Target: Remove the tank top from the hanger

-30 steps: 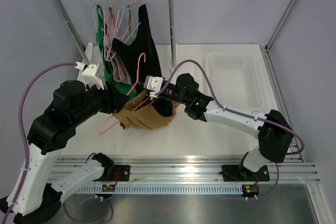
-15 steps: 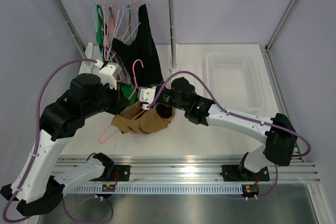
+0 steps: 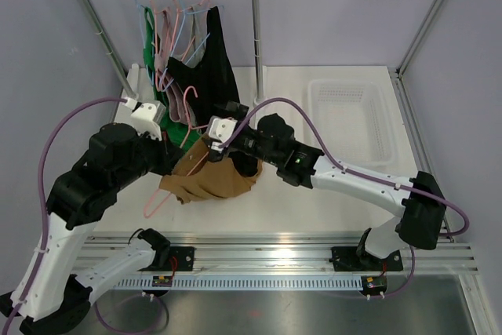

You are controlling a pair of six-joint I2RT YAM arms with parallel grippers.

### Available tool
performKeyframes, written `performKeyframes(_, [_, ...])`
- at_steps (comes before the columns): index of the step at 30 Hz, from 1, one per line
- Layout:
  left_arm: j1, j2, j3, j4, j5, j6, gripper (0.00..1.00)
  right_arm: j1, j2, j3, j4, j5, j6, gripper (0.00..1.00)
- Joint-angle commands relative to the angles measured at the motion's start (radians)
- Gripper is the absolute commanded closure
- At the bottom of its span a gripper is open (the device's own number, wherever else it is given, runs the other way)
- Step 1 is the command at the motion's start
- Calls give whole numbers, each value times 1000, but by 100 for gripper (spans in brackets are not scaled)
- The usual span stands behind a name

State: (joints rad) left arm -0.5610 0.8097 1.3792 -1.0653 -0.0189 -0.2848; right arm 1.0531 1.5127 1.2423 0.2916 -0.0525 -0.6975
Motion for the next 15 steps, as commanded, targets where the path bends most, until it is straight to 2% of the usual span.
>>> performKeyframes(1, [3,-49,3,128,-65,-13,100,5,-75,20,73,118,152,0])
performKeyframes(3, [3,-69,-8,154,-65,-23,100,5,-112,-12,72,143,211,0])
performKeyframes(6, [3,-98,-26,203,-62,-42,100,4,-158,-30,35,198,390,1])
performKeyframes(8, [3,-145,-69,252,-21,-59,100,-7,-167,-8,-70,201,534,0])
performKeyframes(11, [3,-198,-109,333,40,-79,100,-60,-175,40,-175,133,726,1])
performKeyframes(13, [3,-213,-114,366,62,-94,100,-128,-174,75,-234,67,846,6])
performKeyframes(15, [3,-222,-109,380,91,-100,100,-174,-166,101,-256,1,881,9])
